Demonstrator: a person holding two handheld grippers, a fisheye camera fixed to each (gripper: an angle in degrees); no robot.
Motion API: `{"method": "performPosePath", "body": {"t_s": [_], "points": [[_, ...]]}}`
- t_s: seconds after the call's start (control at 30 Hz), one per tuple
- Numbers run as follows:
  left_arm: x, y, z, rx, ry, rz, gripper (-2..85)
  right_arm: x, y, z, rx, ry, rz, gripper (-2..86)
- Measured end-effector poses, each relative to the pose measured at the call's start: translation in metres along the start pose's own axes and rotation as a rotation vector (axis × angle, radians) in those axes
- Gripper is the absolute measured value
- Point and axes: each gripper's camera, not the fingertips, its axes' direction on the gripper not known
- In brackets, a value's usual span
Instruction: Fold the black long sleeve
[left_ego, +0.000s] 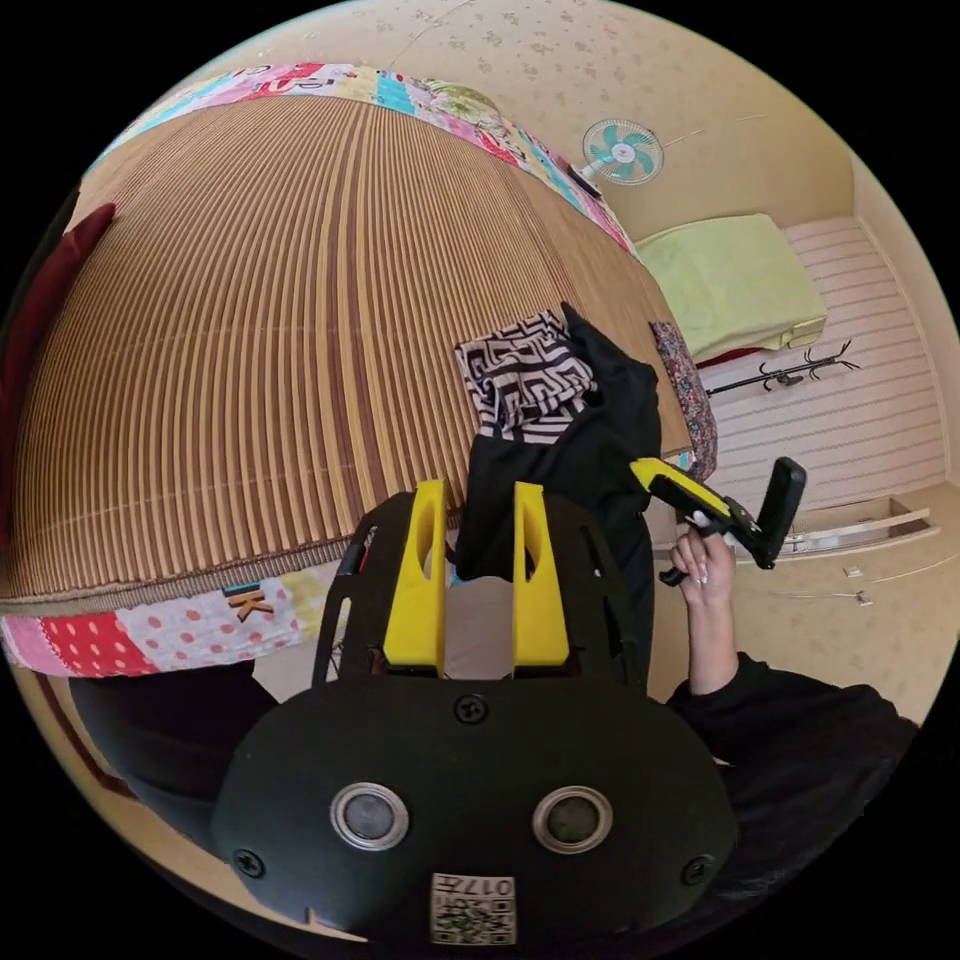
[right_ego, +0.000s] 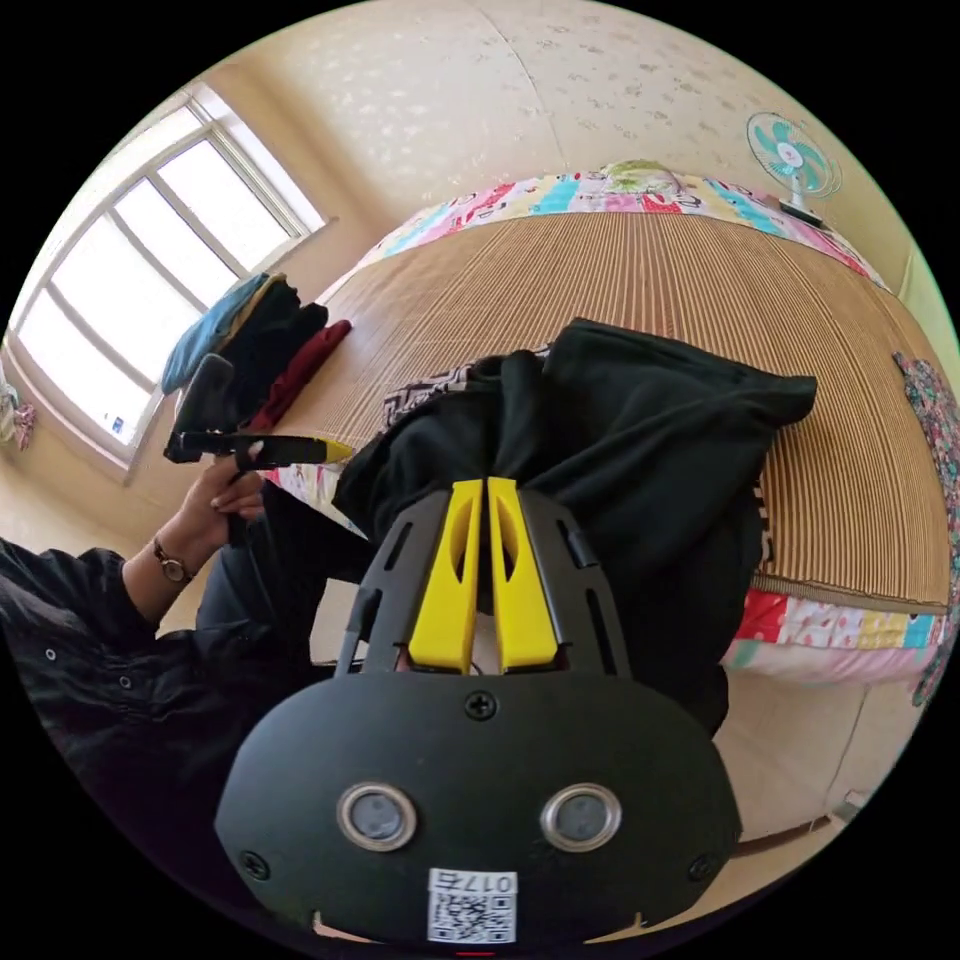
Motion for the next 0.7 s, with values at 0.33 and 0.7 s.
{"method": "performPosePath", "body": {"t_s": [0.33,0.7], "points": [[-0.039,0.040,-0.065,0.349,0.689,-0.052,-0.7,-0.031,0.103,-0.064,0.174,-0.384,-0.088,1.1],[0.095,0.027,-0.293,0.464,1.230,0.883,-0.8,-0.096,0.082,-0.115,0.293,-0.854,-0.551,4.1]]}}
